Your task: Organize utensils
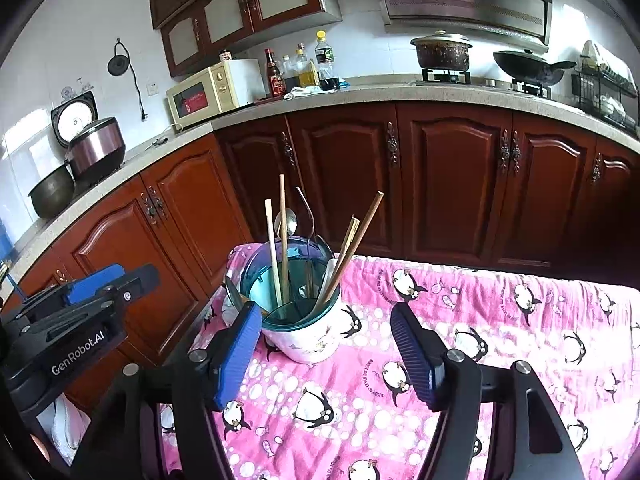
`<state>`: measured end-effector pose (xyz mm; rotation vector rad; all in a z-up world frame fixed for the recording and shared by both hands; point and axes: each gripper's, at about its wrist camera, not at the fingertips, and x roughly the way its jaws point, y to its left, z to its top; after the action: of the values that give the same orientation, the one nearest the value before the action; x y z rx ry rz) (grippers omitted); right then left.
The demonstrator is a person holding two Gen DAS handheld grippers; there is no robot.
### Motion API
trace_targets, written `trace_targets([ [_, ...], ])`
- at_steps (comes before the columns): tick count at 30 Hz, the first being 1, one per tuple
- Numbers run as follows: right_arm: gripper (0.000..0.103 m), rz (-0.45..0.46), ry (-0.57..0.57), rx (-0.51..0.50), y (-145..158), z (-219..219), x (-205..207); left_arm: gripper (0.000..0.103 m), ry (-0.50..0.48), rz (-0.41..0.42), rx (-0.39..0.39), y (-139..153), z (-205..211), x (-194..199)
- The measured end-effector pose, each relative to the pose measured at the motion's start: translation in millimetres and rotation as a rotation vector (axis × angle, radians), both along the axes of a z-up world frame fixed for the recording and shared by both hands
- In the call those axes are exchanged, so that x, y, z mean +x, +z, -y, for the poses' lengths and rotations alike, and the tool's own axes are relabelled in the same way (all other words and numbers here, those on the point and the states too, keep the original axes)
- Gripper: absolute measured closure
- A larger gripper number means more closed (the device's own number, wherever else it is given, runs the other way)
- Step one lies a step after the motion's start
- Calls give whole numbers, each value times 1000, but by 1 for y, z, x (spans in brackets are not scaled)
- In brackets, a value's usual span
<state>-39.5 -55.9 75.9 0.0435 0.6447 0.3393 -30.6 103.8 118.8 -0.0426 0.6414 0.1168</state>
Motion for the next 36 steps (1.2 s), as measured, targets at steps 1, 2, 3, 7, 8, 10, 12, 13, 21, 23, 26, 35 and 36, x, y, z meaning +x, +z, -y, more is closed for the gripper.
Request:
trace_targets([
  [1, 38, 0, 0, -2, 0, -1, 0, 60, 2, 2, 1, 0, 0, -1],
  [2, 38, 1, -1, -1, 0, -1, 0, 60, 4, 2, 2, -1, 0, -1],
  [3, 38, 1, -1, 0, 0, -1, 0, 60, 6, 2, 2, -1, 0, -1],
  [7, 38, -7, 0, -3, -2, -1, 1, 60, 10, 2, -2, -2, -1, -2],
  [8, 38, -9, 0, -3, -2, 0, 1, 60, 11, 3, -2, -2, -1, -2],
  [10, 38, -13, 3, -1, -3, 0, 1, 60, 11, 2, 1, -2, -1, -2],
  [12, 38, -15, 2, -1, -3, 0, 0, 60, 9, -1, 2, -3, -1, -2],
  [13, 38, -16, 2, -2, -3, 0, 0, 60, 10, -2, 3, -3, -1, -2],
  [21, 34, -23, -8, -6, -3, 3, -1, 60, 9, 5, 7, -3, 2, -5],
  [23, 34, -19, -11, -9, -2, 4, -2, 60, 9, 7, 6, -3, 3, -6],
  [26, 34, -21, -14, -4, -2, 5, -2, 60, 14, 15, 19, -3, 6, -8],
  [35, 34, -24, -26, -6, -5, 6, 0, 60, 20, 20, 28, -4, 8, -10],
  [36, 34, -26, -28, -6, -5, 6, 0, 60, 20, 20, 28, -4, 8, -10],
])
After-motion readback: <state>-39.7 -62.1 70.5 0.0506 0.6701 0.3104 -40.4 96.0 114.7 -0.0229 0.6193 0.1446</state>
